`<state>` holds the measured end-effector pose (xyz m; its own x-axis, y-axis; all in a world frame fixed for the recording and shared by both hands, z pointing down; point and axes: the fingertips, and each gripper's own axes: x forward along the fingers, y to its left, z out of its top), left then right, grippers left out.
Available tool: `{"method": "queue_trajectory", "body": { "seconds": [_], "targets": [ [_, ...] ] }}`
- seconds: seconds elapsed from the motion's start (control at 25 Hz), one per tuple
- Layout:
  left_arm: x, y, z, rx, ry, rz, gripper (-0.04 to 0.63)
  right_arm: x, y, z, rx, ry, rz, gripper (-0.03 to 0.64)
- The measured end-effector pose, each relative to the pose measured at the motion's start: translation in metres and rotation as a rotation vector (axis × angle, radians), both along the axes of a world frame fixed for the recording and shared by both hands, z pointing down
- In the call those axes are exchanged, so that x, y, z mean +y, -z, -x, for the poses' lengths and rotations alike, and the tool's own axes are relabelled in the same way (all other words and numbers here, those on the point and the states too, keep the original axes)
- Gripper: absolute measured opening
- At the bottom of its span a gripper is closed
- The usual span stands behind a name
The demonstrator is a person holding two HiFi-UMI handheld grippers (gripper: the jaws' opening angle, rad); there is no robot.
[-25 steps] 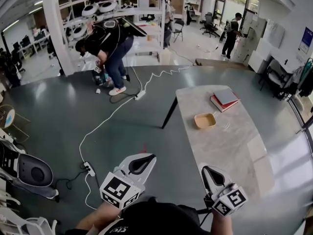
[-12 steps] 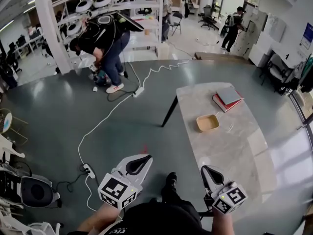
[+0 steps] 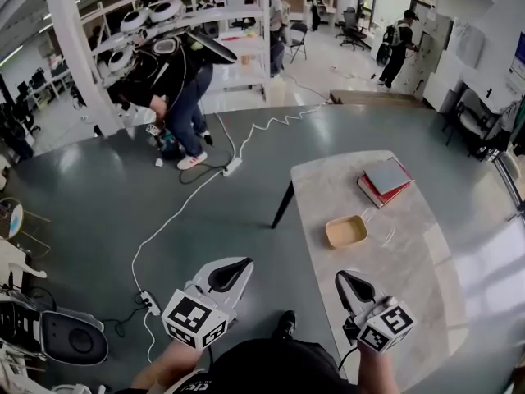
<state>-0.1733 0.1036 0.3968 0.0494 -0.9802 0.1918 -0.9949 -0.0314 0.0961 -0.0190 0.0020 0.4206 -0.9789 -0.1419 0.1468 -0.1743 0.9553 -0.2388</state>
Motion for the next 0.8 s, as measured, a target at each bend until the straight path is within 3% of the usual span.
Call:
{"method": "queue_trajectory", "body": {
  "seconds": [0.16,0.36,0.8],
  "targets": [
    [-0.055,0.007,0.003,0.002,-0.011,0.002,0.005,-0.050,0.000,0.000,-0.003,-0.009,0.012,0.002],
    [-0.114,0.012,-0.020,-0.003,-0.075,-0.006,0.004,-0.099,-0.011,-0.023,0.017,-0.034,0.006,0.002],
    [-0.209,-0.006,-0.062,0.014,-0.317,0.062,0.003,-0.152,-0.058,-0.085,0.046,-0.278,0.103,0.002]
  ]
}}
